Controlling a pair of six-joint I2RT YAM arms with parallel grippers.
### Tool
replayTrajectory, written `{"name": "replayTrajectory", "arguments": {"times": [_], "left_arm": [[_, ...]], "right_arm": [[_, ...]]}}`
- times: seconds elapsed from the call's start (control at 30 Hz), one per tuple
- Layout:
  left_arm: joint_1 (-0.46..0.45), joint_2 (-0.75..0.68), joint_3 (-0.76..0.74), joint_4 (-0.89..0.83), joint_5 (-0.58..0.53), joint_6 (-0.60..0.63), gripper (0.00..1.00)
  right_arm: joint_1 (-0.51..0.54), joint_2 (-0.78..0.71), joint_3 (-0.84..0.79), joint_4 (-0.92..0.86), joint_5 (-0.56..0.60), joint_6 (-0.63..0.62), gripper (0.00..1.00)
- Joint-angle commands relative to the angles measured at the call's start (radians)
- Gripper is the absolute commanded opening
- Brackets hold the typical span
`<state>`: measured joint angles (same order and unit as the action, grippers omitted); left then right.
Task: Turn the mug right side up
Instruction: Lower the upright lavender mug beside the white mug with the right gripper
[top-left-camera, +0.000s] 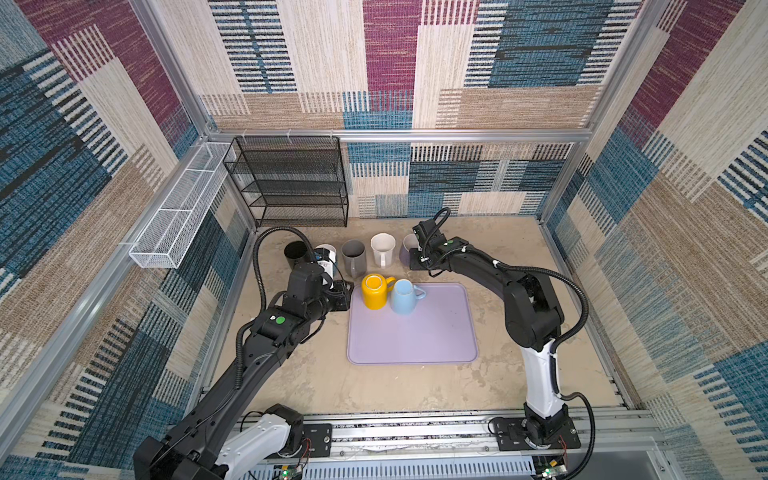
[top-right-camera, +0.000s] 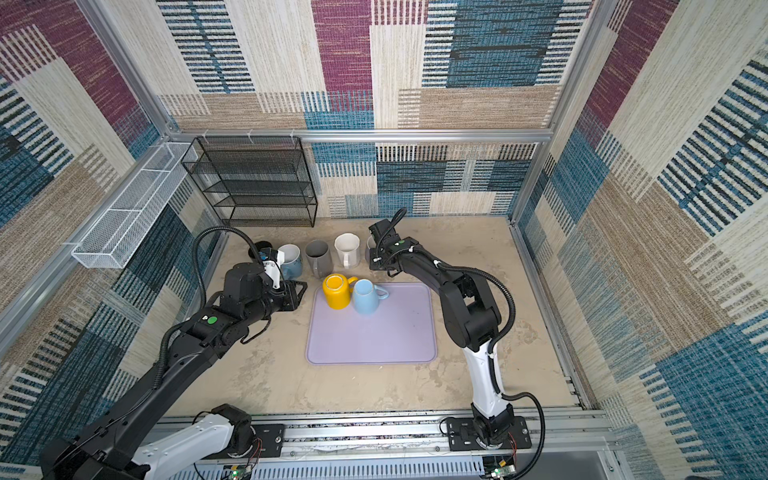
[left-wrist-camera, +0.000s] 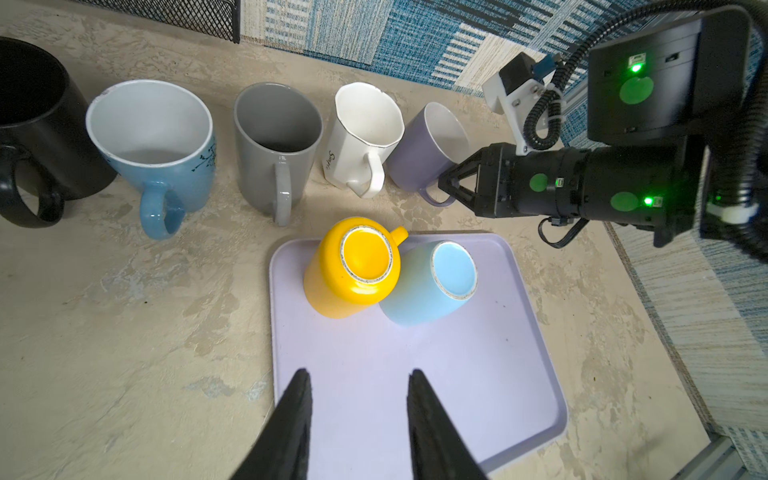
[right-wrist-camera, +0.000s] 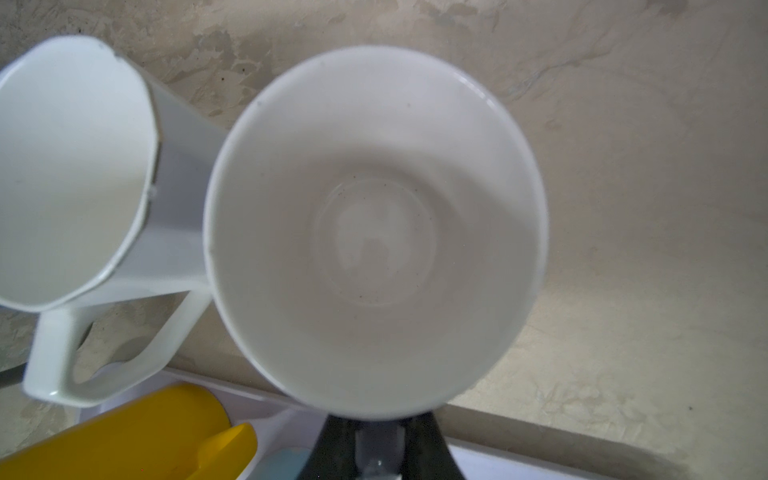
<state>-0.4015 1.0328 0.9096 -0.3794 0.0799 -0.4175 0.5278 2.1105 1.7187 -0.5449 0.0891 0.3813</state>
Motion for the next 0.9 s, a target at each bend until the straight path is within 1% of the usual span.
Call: {"name": "replayTrajectory", "arguments": {"times": [0.0, 0.33, 0.7, 0.87], "left_arm": [[0.0, 0.011, 0.014, 0.018, 0.021, -0.032, 0.35], [0.0, 0.055, 0.038, 0.006, 0.05, -0.032, 0.34], [0.001, 0.059, 0.046, -0.001, 0.047, -0.018, 0.33], [0.0, 0.061, 0.049, -0.011, 0.046, -0.015, 0.33]], "right_arm": [[0.0, 0.008, 0.022, 0.037, 0.011, -0.01, 0.0], [0.0, 0.049, 0.071, -0.008, 0.017, -0.009, 0.0], [0.0, 0.094, 0.132, -0.062, 0.034, 0.002, 0.0], [0.001, 0.11, 0.155, -0.081, 0.029, 0.005, 0.03]]}}
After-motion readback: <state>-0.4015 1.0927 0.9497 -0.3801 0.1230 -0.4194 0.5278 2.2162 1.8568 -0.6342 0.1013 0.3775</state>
